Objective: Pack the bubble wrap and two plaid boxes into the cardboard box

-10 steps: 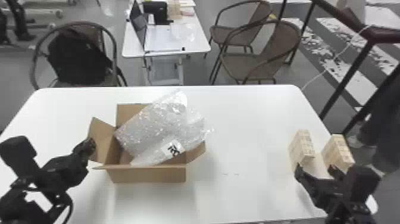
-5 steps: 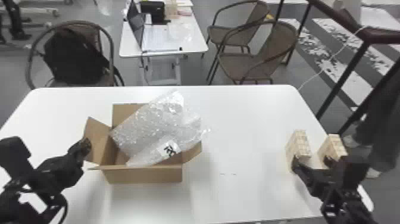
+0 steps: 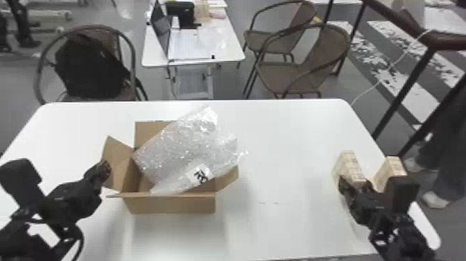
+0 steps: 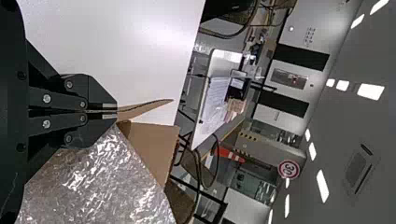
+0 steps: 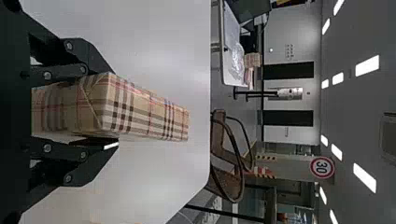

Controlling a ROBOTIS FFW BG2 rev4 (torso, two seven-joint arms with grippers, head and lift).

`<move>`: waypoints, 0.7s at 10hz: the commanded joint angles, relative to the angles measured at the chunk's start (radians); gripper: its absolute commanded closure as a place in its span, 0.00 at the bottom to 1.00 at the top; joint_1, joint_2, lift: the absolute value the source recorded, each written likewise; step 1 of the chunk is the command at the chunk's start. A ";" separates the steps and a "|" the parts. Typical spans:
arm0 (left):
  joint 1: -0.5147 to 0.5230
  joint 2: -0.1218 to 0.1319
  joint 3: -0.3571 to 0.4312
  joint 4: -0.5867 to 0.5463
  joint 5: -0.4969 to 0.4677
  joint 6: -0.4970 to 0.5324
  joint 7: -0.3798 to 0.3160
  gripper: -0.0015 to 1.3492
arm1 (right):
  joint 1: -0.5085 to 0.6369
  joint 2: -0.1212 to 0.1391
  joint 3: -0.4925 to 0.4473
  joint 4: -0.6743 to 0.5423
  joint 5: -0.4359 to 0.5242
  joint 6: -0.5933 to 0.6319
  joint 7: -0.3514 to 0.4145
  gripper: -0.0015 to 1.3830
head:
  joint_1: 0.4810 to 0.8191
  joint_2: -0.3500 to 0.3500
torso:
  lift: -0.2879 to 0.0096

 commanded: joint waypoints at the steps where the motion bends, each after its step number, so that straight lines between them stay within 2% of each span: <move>1: -0.001 -0.003 0.002 0.000 -0.004 0.000 -0.002 0.88 | 0.007 0.026 0.002 -0.023 0.017 0.026 -0.001 0.70 | 0.63 0.44 | 0.67; 3: -0.001 -0.003 0.005 0.000 -0.008 -0.001 -0.004 0.88 | 0.044 0.032 0.019 -0.082 -0.015 0.027 -0.001 0.70 | 0.63 0.46 | 0.67; 5: -0.003 -0.003 0.006 0.000 -0.010 -0.001 -0.008 0.88 | 0.066 0.031 0.075 -0.212 -0.079 0.095 0.028 0.70 | 0.63 0.50 | 0.67; 7: -0.007 -0.003 0.002 0.000 -0.013 -0.001 -0.008 0.88 | -0.008 0.012 0.134 -0.326 -0.144 0.219 0.133 0.70 | 0.63 0.56 | 0.67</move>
